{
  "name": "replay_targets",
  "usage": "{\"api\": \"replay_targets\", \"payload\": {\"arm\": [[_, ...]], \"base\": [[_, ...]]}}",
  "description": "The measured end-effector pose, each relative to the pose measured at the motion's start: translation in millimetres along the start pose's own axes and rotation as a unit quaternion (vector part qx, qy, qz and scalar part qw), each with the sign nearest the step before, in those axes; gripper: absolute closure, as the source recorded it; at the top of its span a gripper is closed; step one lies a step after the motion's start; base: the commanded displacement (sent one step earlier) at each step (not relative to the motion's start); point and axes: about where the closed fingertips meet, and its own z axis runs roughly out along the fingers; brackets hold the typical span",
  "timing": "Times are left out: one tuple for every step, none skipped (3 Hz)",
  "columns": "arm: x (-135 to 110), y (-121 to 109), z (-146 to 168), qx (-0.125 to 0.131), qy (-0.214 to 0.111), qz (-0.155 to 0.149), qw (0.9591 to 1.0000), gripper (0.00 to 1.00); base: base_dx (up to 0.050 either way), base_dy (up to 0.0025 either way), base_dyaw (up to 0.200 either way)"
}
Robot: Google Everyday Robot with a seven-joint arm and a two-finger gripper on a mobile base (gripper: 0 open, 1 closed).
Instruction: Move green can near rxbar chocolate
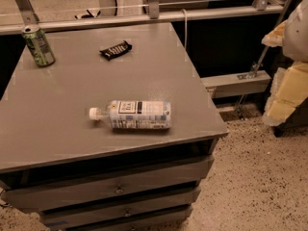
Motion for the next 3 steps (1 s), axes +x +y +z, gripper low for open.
{"api": "replay_targets", "payload": {"arm": [[0.0, 0.0, -0.1, 0.000, 0.000, 0.000, 1.0000, 0.00], [-0.1, 0.0, -0.1, 0.000, 0.000, 0.000, 1.0000, 0.00], [-11.8, -12.7, 3.8, 0.005, -0.032, -0.008, 0.9994, 0.00]], "base": [[0.000, 0.00000, 0.194], [0.000, 0.00000, 0.000], [0.000, 0.00000, 0.000]]}}
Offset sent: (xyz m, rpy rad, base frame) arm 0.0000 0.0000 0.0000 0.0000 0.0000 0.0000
